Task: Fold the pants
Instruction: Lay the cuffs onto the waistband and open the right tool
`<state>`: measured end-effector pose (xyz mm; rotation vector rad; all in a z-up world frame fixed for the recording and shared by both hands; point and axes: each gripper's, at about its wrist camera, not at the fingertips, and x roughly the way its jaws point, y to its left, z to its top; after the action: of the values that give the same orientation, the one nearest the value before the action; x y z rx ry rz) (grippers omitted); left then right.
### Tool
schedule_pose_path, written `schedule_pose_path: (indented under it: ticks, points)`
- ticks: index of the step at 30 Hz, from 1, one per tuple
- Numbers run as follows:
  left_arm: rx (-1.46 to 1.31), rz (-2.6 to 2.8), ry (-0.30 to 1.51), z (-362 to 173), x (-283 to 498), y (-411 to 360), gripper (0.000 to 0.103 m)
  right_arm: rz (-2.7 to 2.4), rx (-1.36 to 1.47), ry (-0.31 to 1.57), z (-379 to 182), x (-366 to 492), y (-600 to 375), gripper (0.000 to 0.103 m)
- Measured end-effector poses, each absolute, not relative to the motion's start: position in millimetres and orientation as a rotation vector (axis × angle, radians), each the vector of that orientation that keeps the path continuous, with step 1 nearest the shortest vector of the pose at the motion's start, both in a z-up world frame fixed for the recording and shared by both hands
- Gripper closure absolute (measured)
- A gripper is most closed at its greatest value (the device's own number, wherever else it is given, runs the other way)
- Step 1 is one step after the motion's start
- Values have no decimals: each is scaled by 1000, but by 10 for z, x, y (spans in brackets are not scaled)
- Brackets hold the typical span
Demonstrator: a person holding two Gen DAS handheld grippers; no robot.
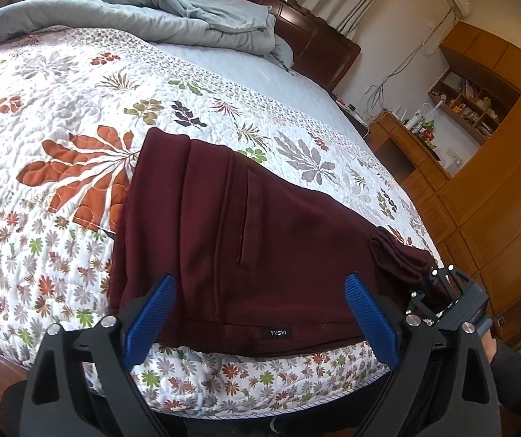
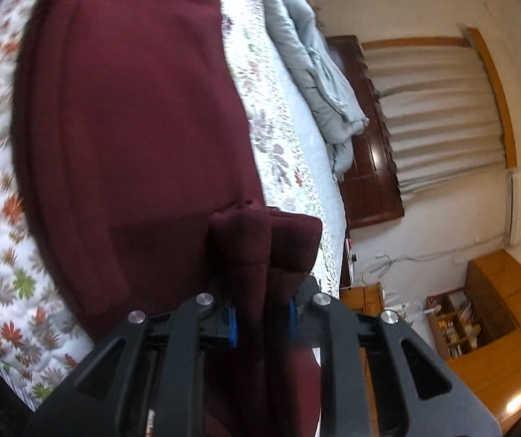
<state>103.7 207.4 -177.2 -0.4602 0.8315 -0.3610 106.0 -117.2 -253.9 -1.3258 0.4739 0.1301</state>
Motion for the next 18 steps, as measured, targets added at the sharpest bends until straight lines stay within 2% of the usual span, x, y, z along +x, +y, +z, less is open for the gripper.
schedule_pose_path:
  ticks: [9, 12, 14, 16, 18]
  points:
    - [-458, -356, 840, -1797, 1066, 2063, 8, 207, -1299, 518, -2555, 1021, -1207, 84]
    - [-465, -356, 843, -1805, 1068, 2068, 8, 264, -1259, 574, -2495, 1009, -1197, 74]
    - [-468, -356, 841, -1804, 1061, 2074, 8, 292, -1262, 572, -2460, 910, -1158, 60]
    - [-468, -357, 839, -1803, 1051, 2078, 8, 326, -1259, 543, -2366, 744, -1101, 55]
    - [-465, -359, 838, -1801, 1037, 2074, 8, 346, -1252, 508, -2242, 570, -1055, 55]
